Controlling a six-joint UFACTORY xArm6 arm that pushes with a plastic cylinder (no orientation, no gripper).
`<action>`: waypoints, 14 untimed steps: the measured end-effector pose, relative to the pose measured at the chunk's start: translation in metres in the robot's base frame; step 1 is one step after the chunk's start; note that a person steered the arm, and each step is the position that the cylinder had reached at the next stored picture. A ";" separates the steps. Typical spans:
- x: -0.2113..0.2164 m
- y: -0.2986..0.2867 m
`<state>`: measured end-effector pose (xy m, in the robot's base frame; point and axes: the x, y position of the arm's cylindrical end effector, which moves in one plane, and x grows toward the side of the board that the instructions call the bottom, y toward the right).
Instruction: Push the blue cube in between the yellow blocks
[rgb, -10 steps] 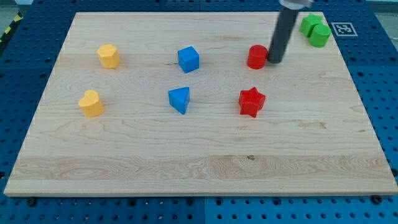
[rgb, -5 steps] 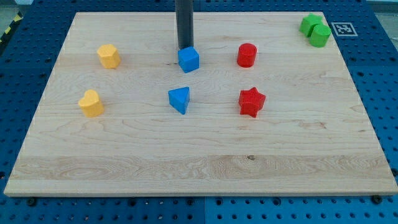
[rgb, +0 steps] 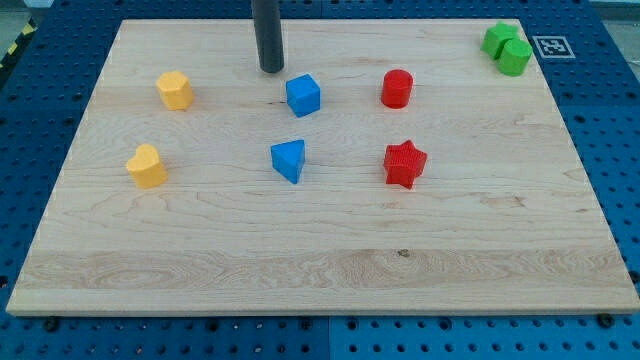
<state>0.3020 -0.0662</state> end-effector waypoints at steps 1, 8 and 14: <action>0.044 0.008; 0.055 0.087; 0.051 0.043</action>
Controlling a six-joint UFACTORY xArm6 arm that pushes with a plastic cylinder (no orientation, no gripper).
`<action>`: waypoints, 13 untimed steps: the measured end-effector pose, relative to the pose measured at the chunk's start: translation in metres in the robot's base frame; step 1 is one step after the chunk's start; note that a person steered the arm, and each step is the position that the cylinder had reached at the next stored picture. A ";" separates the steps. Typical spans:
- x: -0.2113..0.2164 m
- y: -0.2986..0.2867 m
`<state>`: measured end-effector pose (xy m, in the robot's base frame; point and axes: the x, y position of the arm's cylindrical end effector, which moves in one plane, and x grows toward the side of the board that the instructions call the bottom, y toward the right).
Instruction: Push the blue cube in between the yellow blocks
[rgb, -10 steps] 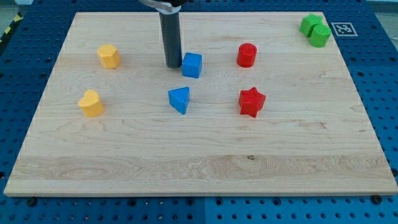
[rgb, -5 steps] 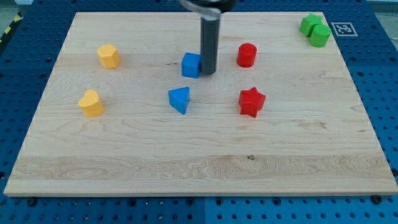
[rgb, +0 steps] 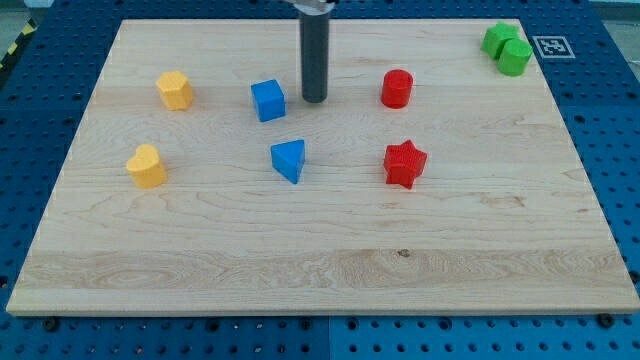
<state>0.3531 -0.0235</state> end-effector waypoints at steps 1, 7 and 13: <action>0.034 -0.030; 0.082 -0.097; 0.024 -0.080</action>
<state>0.3773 -0.1039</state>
